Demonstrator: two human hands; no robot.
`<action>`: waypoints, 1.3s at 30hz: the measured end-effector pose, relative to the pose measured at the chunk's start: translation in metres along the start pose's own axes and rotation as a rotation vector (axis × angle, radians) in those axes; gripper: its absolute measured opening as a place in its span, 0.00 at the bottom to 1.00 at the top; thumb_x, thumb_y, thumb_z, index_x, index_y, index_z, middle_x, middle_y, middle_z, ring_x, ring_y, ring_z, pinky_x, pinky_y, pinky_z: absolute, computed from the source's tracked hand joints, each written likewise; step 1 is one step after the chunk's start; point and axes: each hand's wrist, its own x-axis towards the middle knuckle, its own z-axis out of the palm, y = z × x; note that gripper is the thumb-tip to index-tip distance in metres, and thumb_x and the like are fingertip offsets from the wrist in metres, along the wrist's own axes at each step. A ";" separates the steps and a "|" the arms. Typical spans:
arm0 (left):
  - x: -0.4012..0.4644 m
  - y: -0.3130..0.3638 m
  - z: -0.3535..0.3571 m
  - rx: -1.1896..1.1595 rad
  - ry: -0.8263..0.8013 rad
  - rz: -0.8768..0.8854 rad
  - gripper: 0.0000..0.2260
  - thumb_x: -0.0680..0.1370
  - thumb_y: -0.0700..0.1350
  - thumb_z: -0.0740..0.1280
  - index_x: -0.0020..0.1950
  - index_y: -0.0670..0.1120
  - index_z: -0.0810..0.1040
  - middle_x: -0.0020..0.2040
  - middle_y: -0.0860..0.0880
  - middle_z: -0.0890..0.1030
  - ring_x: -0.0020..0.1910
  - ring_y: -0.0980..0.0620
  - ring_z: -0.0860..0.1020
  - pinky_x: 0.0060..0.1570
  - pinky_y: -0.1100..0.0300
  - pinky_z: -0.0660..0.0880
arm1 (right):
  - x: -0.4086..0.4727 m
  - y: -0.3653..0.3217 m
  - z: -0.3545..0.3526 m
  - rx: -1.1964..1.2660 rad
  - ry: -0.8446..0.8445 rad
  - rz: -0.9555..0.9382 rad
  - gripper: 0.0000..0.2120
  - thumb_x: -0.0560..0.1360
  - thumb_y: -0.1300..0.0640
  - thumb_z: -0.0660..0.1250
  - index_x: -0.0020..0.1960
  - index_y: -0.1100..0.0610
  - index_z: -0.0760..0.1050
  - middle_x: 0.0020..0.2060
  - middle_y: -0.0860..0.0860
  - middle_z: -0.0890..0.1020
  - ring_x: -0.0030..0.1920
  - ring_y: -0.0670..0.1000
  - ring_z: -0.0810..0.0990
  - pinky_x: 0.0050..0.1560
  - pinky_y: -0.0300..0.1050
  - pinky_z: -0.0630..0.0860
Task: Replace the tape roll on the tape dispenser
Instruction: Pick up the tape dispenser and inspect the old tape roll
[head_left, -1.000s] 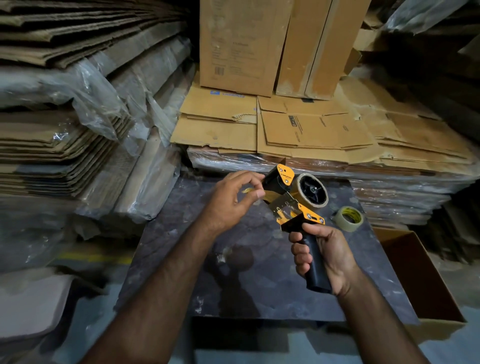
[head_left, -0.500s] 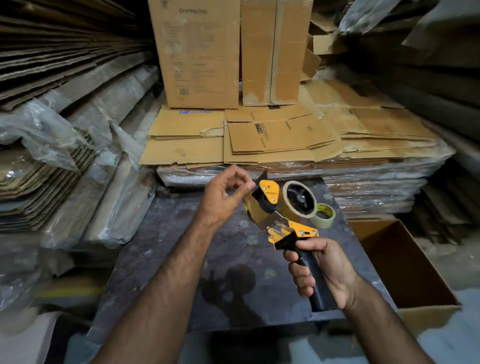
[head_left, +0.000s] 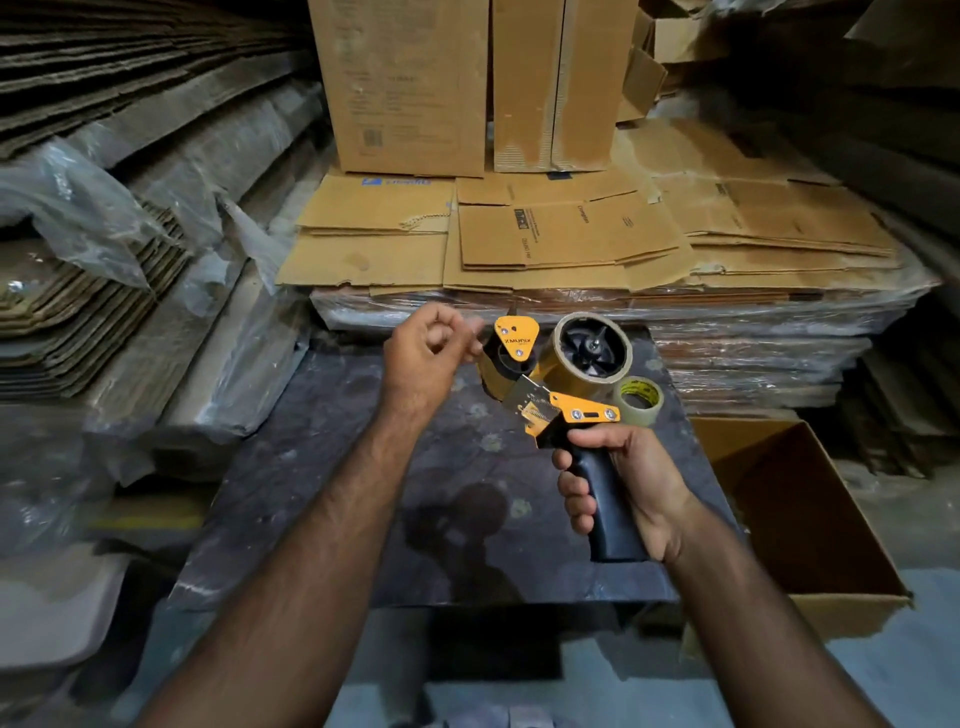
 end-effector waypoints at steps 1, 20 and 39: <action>-0.003 0.002 0.000 -0.026 0.009 -0.022 0.07 0.81 0.47 0.68 0.44 0.48 0.79 0.36 0.54 0.85 0.38 0.55 0.84 0.46 0.54 0.82 | 0.001 -0.002 0.001 -0.002 0.015 -0.015 0.09 0.69 0.52 0.67 0.37 0.58 0.76 0.26 0.53 0.73 0.22 0.51 0.71 0.23 0.42 0.71; -0.054 0.003 0.037 -0.314 0.087 -0.345 0.27 0.75 0.42 0.70 0.74 0.53 0.73 0.71 0.49 0.76 0.70 0.52 0.75 0.71 0.48 0.73 | 0.032 0.004 0.017 -0.004 0.071 -0.058 0.09 0.68 0.52 0.66 0.33 0.57 0.76 0.25 0.53 0.71 0.22 0.52 0.69 0.24 0.42 0.70; -0.059 -0.011 0.043 -0.263 -0.102 -0.342 0.37 0.69 0.45 0.64 0.80 0.53 0.63 0.78 0.51 0.68 0.76 0.52 0.68 0.76 0.45 0.65 | 0.029 0.004 -0.003 0.009 0.124 -0.064 0.09 0.70 0.53 0.65 0.35 0.57 0.75 0.25 0.53 0.70 0.22 0.52 0.68 0.24 0.41 0.69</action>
